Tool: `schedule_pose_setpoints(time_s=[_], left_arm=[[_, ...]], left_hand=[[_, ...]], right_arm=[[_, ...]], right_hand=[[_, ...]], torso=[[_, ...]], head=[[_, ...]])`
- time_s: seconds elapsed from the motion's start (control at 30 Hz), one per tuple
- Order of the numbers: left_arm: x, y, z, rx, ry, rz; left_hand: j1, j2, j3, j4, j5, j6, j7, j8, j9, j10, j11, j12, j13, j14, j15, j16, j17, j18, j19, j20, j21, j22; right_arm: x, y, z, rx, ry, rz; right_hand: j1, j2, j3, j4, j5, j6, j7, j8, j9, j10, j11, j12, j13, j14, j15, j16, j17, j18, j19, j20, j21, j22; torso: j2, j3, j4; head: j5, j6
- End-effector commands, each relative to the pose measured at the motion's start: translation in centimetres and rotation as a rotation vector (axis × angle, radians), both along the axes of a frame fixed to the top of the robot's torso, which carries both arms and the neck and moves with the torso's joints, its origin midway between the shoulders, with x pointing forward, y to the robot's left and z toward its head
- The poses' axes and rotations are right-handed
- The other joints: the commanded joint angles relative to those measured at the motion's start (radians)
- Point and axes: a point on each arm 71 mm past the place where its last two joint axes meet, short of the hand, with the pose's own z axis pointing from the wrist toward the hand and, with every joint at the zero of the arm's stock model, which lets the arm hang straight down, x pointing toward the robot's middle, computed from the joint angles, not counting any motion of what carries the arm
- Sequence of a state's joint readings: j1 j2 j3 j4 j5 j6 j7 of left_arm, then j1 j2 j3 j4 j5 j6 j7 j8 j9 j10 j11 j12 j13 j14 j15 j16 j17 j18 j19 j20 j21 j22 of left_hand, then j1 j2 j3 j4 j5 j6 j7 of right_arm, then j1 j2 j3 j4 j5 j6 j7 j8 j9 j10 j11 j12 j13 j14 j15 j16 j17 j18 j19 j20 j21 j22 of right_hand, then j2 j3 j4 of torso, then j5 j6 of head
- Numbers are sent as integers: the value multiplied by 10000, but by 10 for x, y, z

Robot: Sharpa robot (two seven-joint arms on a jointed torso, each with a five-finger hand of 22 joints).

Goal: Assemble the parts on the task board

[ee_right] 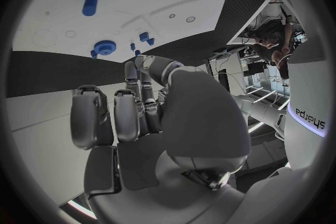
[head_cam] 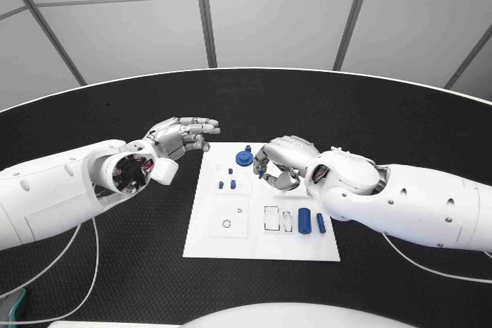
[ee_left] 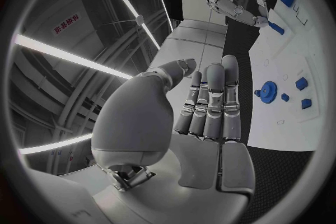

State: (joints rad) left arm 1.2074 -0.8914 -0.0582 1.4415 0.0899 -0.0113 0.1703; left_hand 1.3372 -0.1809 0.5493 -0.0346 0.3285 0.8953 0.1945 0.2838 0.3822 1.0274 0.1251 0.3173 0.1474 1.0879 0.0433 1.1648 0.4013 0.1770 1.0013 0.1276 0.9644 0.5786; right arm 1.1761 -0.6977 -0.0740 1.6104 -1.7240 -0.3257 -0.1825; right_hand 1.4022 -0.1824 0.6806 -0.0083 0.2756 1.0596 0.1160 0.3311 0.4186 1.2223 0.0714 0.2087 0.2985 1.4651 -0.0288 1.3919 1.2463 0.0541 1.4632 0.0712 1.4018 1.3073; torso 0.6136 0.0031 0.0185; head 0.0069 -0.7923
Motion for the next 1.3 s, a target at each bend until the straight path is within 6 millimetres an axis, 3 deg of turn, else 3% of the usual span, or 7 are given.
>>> schedule_pose_setpoints(time_s=[0.03, 0.43, 0.7, 1.3], left_arm=[[1, -3, 0, -16, -3, -42], [2, -13, 0, -82, -5, -222], [1, -14, 0, -124, 9, -338], [1, -15, 0, -156, 18, -423]], left_hand=[[10, 52, -56, -26, 18, -64, 36, 51, 1, -72, 9, 36, -4, -67, -1, -61, -17, 83, -65, 7, -63, -12], [13, 67, -65, -23, 17, -61, 37, 56, 1, -76, 12, 46, -4, -76, 4, -63, -21, 82, -68, 10, -68, -16], [11, 71, -75, -20, 15, -60, 37, 59, 2, -77, 13, 53, -4, -82, 6, -64, -23, 81, -70, 13, -72, -18], [11, 71, -76, -20, 15, -60, 37, 59, 2, -78, 13, 53, -4, -82, 6, -64, -23, 81, -71, 13, -72, -18]], right_arm=[[-3, 15, -5, 50, 114, 310], [-13, 46, -33, -22, 770, 945], [-15, 49, -45, -176, 1014, 988], [-16, 51, -54, -287, 1231, 961]], right_hand=[[-79, 1, 71, 1, 51, 41, -12, 38, 12, 385, -303, 4, 18, 473, -83, 4, -8, -149, 489, -74, 43, 1527], [-86, 6, 116, -30, 86, 25, -4, 20, 19, 381, -297, -27, 17, 469, -84, -9, -37, -138, 473, -78, 0, 1501], [-90, 6, 124, -35, 92, 22, -2, 17, 21, 380, -295, -33, 17, 470, -83, -7, -35, -134, 466, -79, -18, 1489], [-94, 7, 128, -37, 96, 20, 0, 15, 22, 380, -294, -37, 17, 470, -83, -7, -34, -133, 464, -79, -24, 1486]], torso=[[42, 14, -20], [59, 33, -8], [50, 42, -25], [56, 39, -6]], head=[[256, -28], [565, -187], [728, -296], [796, -449]])
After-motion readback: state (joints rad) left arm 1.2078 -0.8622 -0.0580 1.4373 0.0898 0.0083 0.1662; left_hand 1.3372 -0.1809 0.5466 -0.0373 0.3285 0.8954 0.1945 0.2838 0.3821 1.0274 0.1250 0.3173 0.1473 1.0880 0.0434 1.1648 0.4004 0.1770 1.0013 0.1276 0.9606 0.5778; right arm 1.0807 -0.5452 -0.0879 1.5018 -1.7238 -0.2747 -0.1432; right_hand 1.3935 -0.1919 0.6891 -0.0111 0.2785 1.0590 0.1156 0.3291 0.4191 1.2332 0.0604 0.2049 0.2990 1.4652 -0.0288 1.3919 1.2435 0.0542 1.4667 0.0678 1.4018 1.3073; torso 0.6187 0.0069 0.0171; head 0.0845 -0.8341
